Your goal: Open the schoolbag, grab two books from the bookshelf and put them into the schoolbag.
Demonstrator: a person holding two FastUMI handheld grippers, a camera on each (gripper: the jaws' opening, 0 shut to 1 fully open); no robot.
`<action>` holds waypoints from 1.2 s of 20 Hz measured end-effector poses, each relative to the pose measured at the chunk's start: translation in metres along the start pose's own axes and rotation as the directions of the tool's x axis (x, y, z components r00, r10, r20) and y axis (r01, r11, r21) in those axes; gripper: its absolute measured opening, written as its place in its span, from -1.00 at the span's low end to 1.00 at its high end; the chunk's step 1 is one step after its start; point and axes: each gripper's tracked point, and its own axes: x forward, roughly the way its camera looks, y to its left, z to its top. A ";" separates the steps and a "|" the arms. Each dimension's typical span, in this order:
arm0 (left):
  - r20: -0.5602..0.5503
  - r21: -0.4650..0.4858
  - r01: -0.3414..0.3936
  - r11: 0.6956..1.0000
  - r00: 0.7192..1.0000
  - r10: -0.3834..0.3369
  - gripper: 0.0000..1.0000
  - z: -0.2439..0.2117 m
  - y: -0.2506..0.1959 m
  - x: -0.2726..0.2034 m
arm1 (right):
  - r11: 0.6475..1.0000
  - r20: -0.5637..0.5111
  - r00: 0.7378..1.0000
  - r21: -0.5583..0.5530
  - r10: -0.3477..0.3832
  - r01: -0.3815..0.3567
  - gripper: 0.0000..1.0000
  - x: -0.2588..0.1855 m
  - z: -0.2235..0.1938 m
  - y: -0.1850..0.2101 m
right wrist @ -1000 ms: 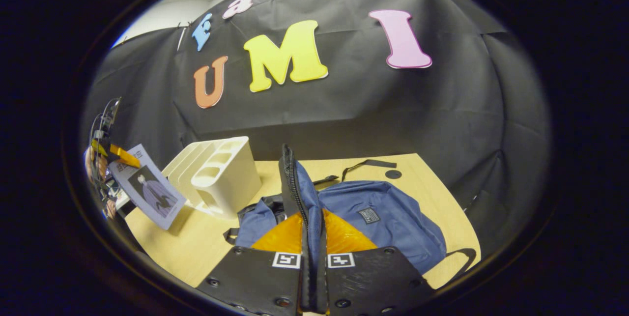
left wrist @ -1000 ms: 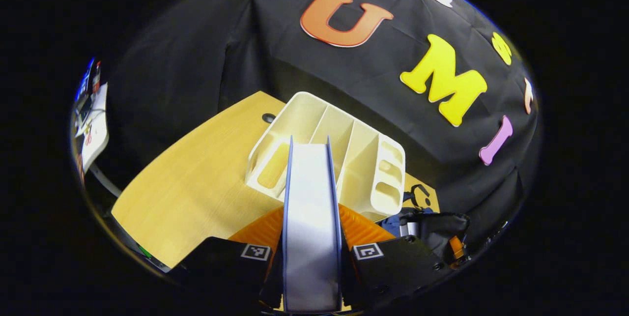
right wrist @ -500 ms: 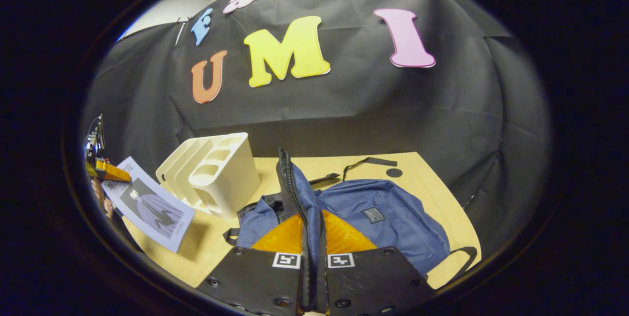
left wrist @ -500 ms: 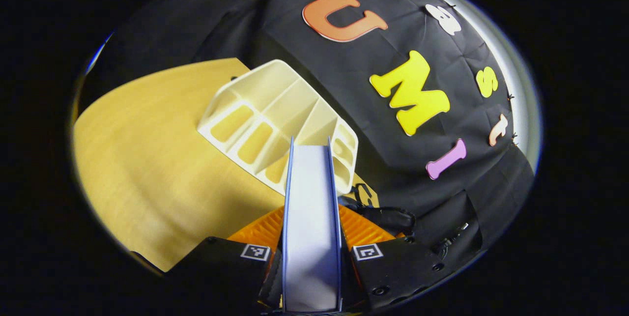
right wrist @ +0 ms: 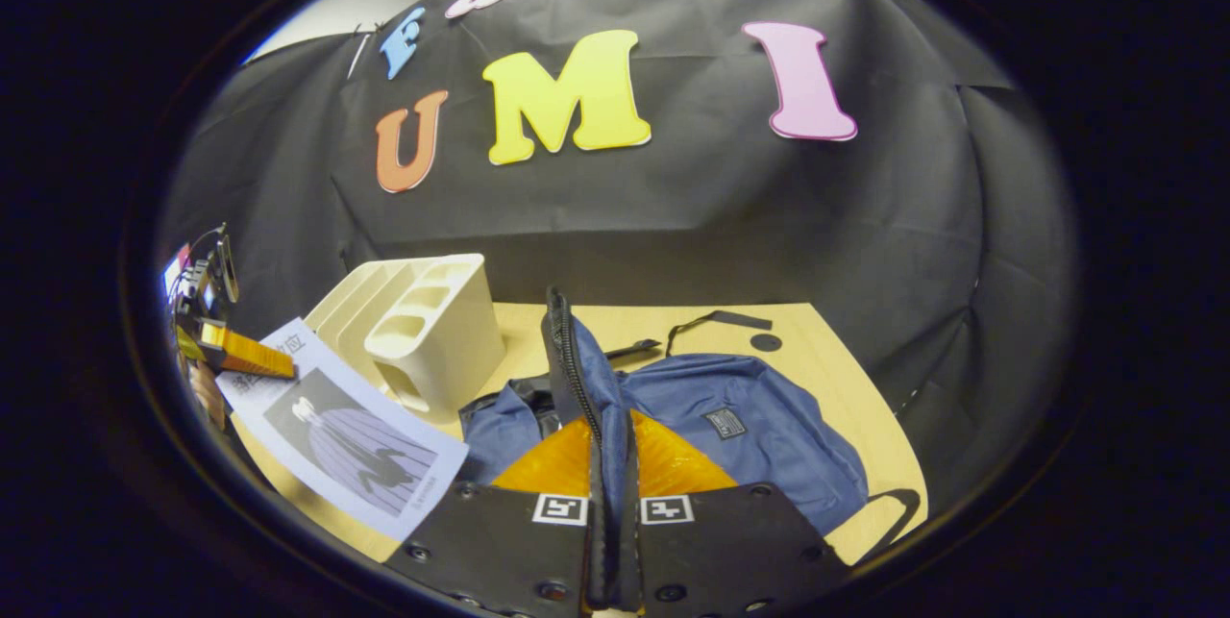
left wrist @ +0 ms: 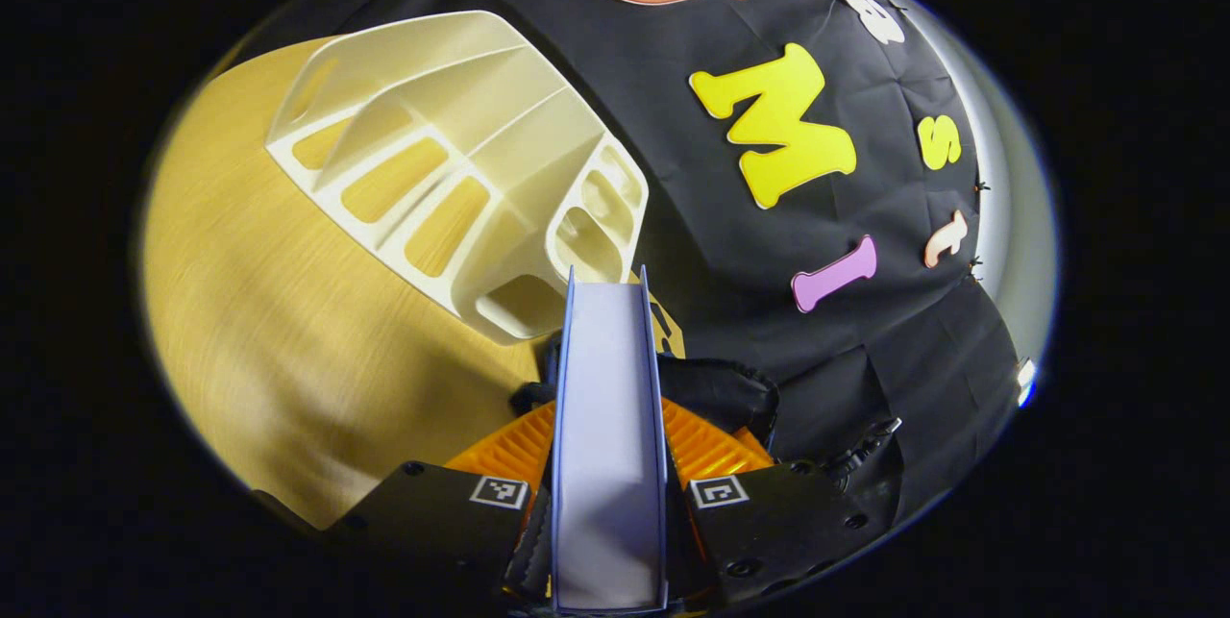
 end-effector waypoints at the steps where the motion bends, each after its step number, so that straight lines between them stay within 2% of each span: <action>1: -0.001 -0.009 0.014 1.000 1.000 -0.014 -0.06 -0.002 -0.006 0.006 | 1.000 0.002 1.000 -0.003 0.000 0.000 -0.87 -0.001 0.001 0.000; 2: 0.001 -0.014 0.028 1.000 1.000 -0.028 0.04 -0.003 -0.010 0.012 | 1.000 0.003 1.000 -0.005 0.000 0.000 -0.89 -0.002 0.003 0.000; 3: 0.007 -0.021 0.038 0.999 0.999 -0.038 -0.06 -0.005 -0.014 0.019 | 1.000 0.005 1.000 0.004 0.006 -0.006 -0.87 -0.003 0.005 0.001; 8: 0.041 -0.079 0.102 0.992 0.994 -0.099 -0.06 0.002 -0.044 0.065 | 0.999 0.029 0.999 0.016 0.043 -0.044 -0.89 -0.010 0.021 0.006; 9: 0.040 -0.088 0.106 0.990 0.994 -0.103 0.04 0.001 -0.048 0.076 | 0.999 0.031 0.999 0.008 0.042 -0.042 -0.92 -0.009 0.023 0.005; 10: 0.040 -0.091 0.109 0.990 0.994 -0.105 -0.06 0.000 -0.050 0.087 | 0.999 0.037 0.998 0.004 0.041 -0.041 -0.92 -0.011 0.028 0.003; 12: 0.073 -0.079 0.084 0.993 0.994 -0.078 -0.05 0.000 -0.044 0.106 | 0.999 0.058 0.998 0.016 0.037 -0.038 -0.87 -0.016 0.037 -0.001; 14: 0.089 -0.074 0.038 0.997 0.996 -0.032 -0.06 -0.004 -0.030 0.124 | 0.999 0.076 0.997 0.034 0.030 -0.033 -0.89 -0.020 0.044 -0.005; 15: 0.087 -0.096 0.054 0.994 0.995 -0.045 -0.07 -0.004 -0.032 0.127 | 0.999 0.084 0.996 0.031 0.033 -0.035 -0.89 -0.023 0.048 -0.004; 17: 0.099 -0.040 -0.006 0.999 0.995 0.010 -0.05 -0.014 -0.021 0.133 | 0.999 0.105 0.994 0.024 0.040 -0.042 -0.89 -0.028 0.056 -0.003; 19: 0.130 -0.004 -0.027 1.000 0.991 0.028 -0.05 -0.017 -0.021 0.132 | 0.999 0.118 0.992 0.015 0.050 -0.052 -0.90 -0.030 0.060 -0.001; 22: 0.169 0.099 -0.080 0.992 0.984 0.063 -0.03 -0.028 -0.025 0.134 | 0.997 0.122 0.990 0.018 0.071 -0.073 -0.89 -0.029 0.061 0.004; 24: 0.175 0.116 -0.086 0.990 0.983 0.064 -0.02 -0.037 -0.032 0.139 | 0.996 0.118 0.989 0.030 0.084 -0.088 -0.90 -0.028 0.060 0.007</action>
